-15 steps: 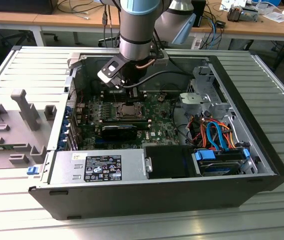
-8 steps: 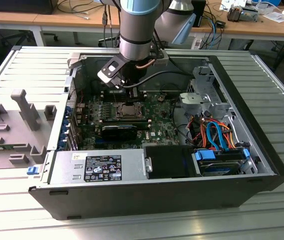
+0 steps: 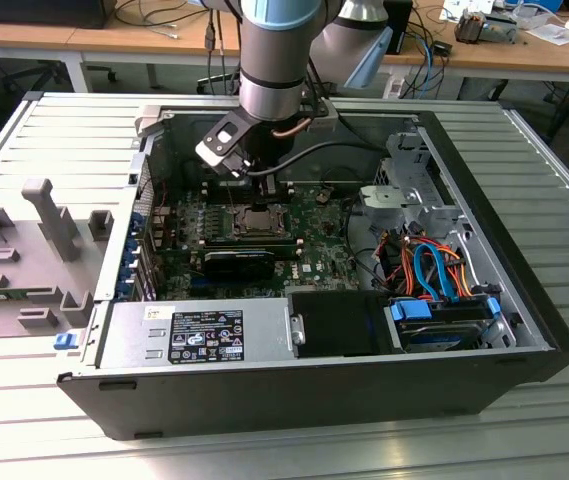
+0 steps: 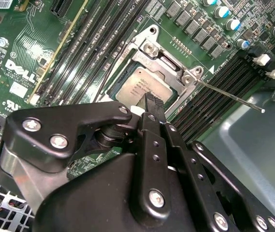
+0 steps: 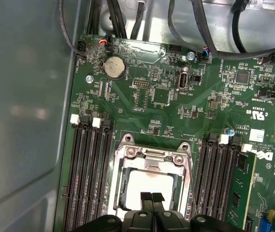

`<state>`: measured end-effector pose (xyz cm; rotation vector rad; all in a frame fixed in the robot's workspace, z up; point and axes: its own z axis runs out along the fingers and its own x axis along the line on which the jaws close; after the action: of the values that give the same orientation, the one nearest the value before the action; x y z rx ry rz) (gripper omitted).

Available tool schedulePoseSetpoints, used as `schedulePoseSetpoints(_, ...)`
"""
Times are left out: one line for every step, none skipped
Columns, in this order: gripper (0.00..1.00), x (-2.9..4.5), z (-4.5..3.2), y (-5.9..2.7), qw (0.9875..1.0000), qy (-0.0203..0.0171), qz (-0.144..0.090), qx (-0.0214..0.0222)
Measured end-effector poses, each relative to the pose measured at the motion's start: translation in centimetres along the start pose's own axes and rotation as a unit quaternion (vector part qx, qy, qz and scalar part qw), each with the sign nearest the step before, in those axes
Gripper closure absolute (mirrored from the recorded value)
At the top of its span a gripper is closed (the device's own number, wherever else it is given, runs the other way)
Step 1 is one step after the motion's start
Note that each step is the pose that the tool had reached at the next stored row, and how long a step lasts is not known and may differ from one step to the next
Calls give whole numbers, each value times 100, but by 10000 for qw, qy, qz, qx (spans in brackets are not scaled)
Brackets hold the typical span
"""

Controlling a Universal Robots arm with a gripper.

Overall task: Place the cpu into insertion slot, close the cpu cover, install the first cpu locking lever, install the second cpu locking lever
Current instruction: 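Install the second cpu locking lever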

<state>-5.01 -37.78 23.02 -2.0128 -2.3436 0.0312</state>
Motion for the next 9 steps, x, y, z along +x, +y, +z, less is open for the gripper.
schedulePoseSetpoints(89,0,0,0,10000,-2,-33,1)
schedulePoseSetpoints(89,0,0,0,10000,-3,-60,2)
schedulePoseSetpoints(89,0,0,0,10000,-4,-86,3)
schedulePoseSetpoints(89,0,0,0,9999,-8,-172,5)
schedulePoseSetpoints(89,0,0,0,9997,-12,-240,6)
schedulePoseSetpoints(89,0,0,0,9995,-15,-310,8)
schedulePoseSetpoints(89,0,0,0,9994,-17,-348,9)
schedulePoseSetpoints(89,0,0,0,9993,-19,-381,10)
schedulePoseSetpoints(89,0,0,0,9991,-20,-412,11)
